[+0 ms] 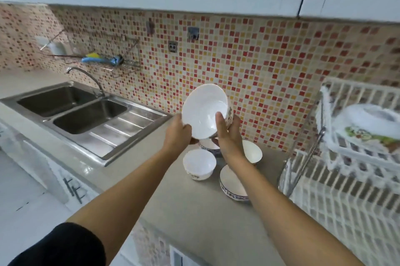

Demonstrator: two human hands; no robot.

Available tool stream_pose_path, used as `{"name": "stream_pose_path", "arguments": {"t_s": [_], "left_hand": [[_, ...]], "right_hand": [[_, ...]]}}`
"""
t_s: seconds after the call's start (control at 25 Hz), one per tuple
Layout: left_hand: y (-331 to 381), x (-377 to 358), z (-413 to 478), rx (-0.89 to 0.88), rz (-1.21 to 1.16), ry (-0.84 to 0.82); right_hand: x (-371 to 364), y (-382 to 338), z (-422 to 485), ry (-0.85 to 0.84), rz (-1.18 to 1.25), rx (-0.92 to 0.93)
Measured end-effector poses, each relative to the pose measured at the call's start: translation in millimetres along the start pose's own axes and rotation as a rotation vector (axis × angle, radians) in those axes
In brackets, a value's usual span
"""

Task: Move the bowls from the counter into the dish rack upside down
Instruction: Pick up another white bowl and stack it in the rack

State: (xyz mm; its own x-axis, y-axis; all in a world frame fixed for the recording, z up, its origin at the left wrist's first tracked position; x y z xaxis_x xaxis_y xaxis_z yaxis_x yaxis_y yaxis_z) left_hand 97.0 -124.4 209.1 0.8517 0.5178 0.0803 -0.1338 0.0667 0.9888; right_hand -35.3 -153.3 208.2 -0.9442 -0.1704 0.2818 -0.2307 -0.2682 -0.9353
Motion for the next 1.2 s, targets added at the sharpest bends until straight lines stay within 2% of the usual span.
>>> {"name": "stream_pose_path", "arguments": {"t_s": [0.08, 0.2, 0.32, 0.4, 0.56, 0.68, 0.88, 1.04, 1.2], "left_hand": [[44.9, -22.7, 2.0, -0.141, 0.092, -0.08], [105.6, -51.6, 1.5, -0.498, 0.178, -0.131], [165.8, -81.3, -14.4, -0.776, 0.065, -0.148], [199.9, -108.0, -27.6, -0.866, 0.062, -0.243], [215.5, -171.4, -39.3, -0.855, 0.243, -0.612], [207.0, -210.1, -44.9, -0.831, 0.277, -0.723], [186.6, -265.9, -41.6, -0.759, 0.404, -0.86], [169.9, -293.8, -31.0, -0.693, 0.387, -0.877], [156.9, -311.1, -19.3, -0.627, 0.458, -0.906]], "right_hand": [[48.9, -37.4, 2.1, 0.094, -0.012, 0.125], [121.7, -78.8, -5.9, 0.2, -0.133, 0.296], [184.3, -104.9, -23.2, 0.337, -0.481, 0.405], [222.5, -112.8, -31.5, 0.423, -0.738, 0.403], [285.2, -109.7, -40.7, 0.439, -1.188, 0.371], [322.7, -99.6, -42.6, 0.411, -1.392, 0.335], [365.3, -75.9, -33.0, 0.268, -1.575, 0.31], [386.0, -54.9, -18.6, 0.092, -1.562, 0.296], [404.4, -31.7, -5.2, -0.02, -1.356, 0.236]]}}
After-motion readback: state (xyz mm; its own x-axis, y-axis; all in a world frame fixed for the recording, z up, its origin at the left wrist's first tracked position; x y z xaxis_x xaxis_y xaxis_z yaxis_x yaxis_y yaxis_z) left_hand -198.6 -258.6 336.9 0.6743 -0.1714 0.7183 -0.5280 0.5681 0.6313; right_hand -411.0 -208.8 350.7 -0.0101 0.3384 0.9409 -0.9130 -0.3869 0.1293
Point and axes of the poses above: each hand's wrist, its own z-axis towards the middle knuckle, its own x-axis out of the back of the hand, y = z × x, the point moved 1 cm from there along z, towards the middle knuckle, and after that the axes turned 13 degrees about -z, right-handed, at the moved point
